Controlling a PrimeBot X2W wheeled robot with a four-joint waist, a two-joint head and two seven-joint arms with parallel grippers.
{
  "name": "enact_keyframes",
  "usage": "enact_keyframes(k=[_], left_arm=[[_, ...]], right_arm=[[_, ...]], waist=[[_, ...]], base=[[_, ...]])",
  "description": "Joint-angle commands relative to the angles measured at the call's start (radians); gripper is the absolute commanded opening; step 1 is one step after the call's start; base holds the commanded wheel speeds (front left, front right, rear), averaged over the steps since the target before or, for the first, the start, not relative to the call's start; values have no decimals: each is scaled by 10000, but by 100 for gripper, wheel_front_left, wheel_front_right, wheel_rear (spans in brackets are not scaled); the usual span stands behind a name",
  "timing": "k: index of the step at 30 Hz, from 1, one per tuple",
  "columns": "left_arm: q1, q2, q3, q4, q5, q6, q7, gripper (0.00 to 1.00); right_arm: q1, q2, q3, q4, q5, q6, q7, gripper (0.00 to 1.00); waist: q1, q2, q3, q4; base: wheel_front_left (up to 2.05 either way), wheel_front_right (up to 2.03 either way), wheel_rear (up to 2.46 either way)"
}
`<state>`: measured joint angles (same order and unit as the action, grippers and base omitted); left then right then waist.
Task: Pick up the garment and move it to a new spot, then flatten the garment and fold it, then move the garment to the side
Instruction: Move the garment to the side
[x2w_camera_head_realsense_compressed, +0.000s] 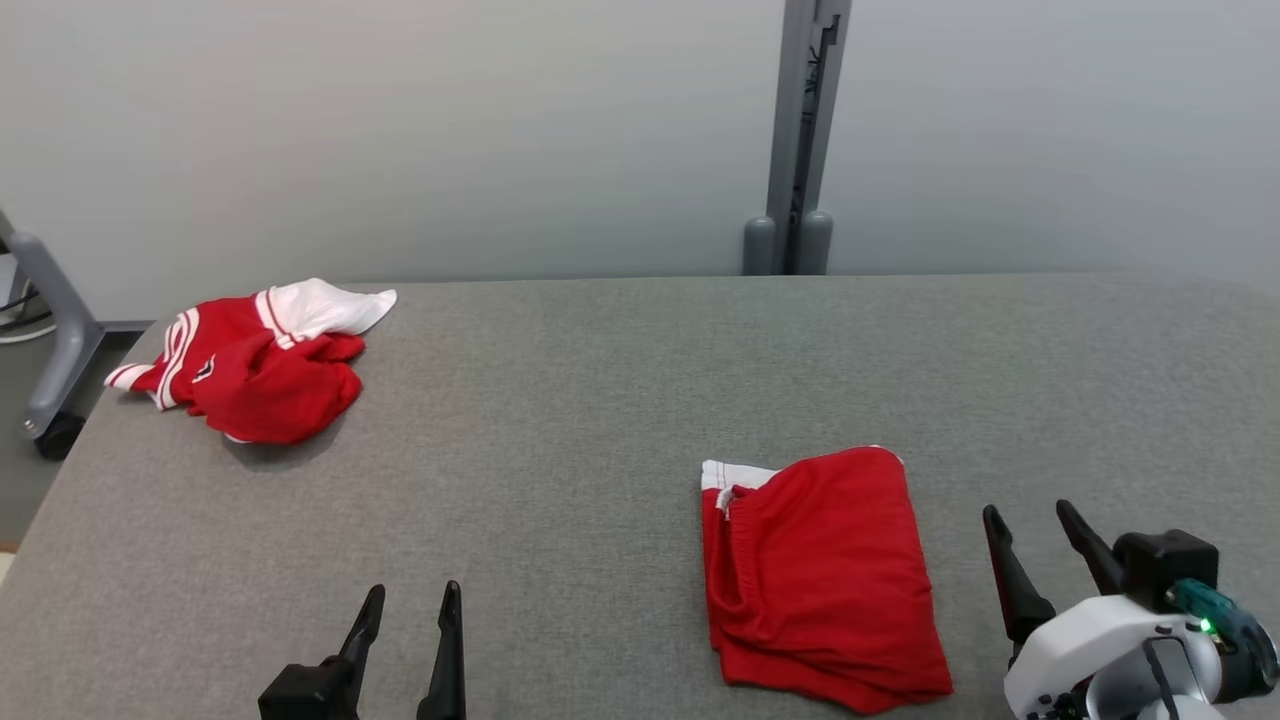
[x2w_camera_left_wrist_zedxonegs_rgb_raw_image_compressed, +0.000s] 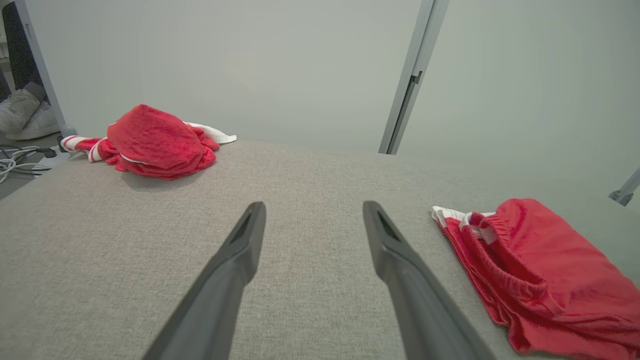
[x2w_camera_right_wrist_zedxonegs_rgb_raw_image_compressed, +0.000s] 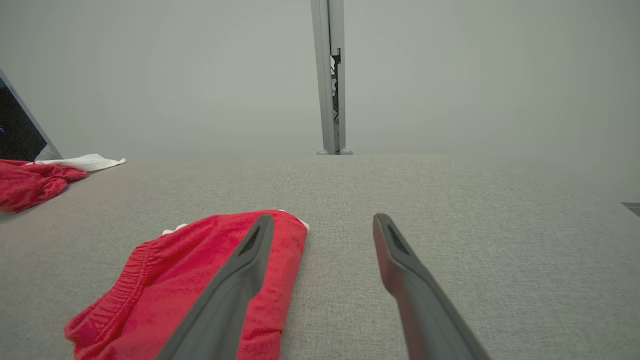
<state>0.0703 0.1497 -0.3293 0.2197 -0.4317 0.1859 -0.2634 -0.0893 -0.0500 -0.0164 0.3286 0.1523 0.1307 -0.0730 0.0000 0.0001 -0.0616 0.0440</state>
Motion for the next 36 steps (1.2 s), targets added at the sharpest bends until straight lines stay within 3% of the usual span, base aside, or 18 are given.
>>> enact_keyframes(k=[1,10,27,29,30,32,36], left_arm=[[-104,25,5,101,78,-32,-16,100],[-300,-130,-47,438,139,-206,-16,100],[-741,-243,62,610,338,-382,-16,100],[-764,-264,101,615,364,-386,-16,100],[-766,-271,124,619,371,-390,-16,100],[-771,-295,147,612,393,-411,-16,100],[-794,-323,149,555,511,-436,-16,100]], right_arm=[[-240,-182,37,204,-112,2,411,100],[-1289,-799,669,1871,1407,2,2583,100],[-2563,-1395,1791,3810,3537,2,4380,98],[-2614,-1463,1940,3804,3706,2,4396,42],[-2649,-1515,2030,3774,3755,2,4355,33],[-2743,-1640,2138,3690,3837,2,4229,0],[-2914,-1891,2375,3461,3920,2,4020,0]], waist=[[0,-1,70,137],[0,-1,452,783],[0,-1,1316,1609],[0,-1,1328,1612],[0,-1,1330,1603],[0,-1,1332,1568],[0,-1,1358,1364]], base=[[0,0,0],[0,0,0],[0,0,0],[0,0,0],[0,0,0],[0,0,0],[0,0,0]])
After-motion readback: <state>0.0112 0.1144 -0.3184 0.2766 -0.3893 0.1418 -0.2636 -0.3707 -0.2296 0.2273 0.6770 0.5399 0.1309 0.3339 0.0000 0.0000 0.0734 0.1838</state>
